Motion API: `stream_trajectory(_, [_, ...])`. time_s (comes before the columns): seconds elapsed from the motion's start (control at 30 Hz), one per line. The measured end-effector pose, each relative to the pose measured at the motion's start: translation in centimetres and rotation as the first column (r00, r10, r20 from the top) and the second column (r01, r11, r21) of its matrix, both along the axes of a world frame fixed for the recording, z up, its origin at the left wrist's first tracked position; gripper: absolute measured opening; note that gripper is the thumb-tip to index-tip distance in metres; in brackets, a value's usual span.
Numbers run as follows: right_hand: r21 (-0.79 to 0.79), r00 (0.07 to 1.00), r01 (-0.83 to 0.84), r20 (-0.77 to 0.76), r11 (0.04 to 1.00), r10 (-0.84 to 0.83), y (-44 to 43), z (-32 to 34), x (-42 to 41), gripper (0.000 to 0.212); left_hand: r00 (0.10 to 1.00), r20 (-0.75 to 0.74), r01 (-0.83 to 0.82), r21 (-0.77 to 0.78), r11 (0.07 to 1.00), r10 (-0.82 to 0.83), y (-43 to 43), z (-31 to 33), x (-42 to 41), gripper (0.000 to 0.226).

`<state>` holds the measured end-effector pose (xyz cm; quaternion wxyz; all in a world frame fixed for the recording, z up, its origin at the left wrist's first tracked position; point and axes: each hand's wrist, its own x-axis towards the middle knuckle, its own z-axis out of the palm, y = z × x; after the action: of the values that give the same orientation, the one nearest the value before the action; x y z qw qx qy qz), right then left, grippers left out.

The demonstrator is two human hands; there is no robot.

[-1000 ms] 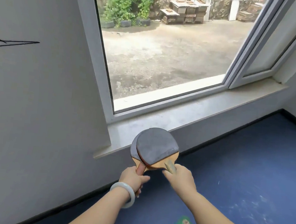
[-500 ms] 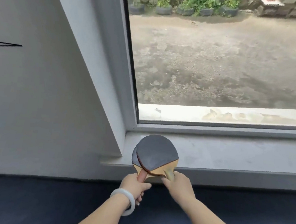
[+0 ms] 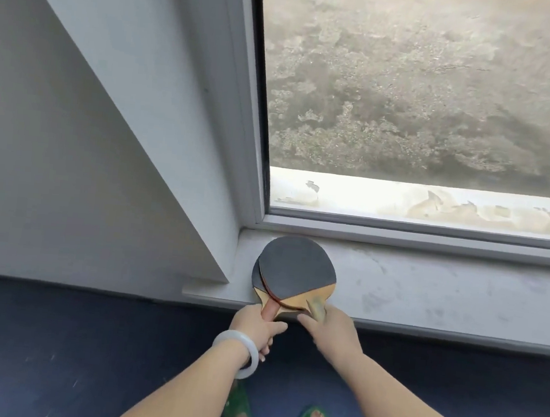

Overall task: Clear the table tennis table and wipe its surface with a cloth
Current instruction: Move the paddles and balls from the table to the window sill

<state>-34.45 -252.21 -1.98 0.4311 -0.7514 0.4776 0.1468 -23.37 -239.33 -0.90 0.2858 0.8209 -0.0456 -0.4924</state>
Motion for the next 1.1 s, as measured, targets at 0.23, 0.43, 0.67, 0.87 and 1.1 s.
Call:
stream_trajectory(0.23, [0.172,0.990,0.071,0.108,0.983,-0.090,0.2,-1.8,0.9,0.032,0.995,0.070,0.072,-0.010,0.997,-0.071,-0.6,-1.1,1.1,0.030])
stream_trajectory(0.43, [0.314,0.971,0.183,0.091,0.932,-0.221,1.0,-2.0,-0.1,0.026,0.997,0.032,0.072,-0.012,0.997,-0.072,1.9,-1.5,1.5,0.029])
stream_trajectory(0.67, [0.416,0.926,0.285,0.112,0.863,-0.360,1.0,-1.9,-0.1,0.014,0.998,-0.004,-0.070,-0.006,0.998,0.070,3.0,-2.3,1.5,0.035])
stream_trajectory(0.87, [0.431,0.931,0.241,0.150,0.869,-0.333,1.8,-2.0,0.9,0.018,0.984,-0.054,-0.175,-0.054,0.983,0.172,1.9,-2.4,0.1,0.033])
stream_trajectory(1.1, [0.457,0.922,0.259,0.144,0.851,-0.358,2.1,-2.4,0.5,0.018,0.979,-0.056,-0.200,-0.063,0.978,0.197,2.0,-2.7,-0.1,0.032])
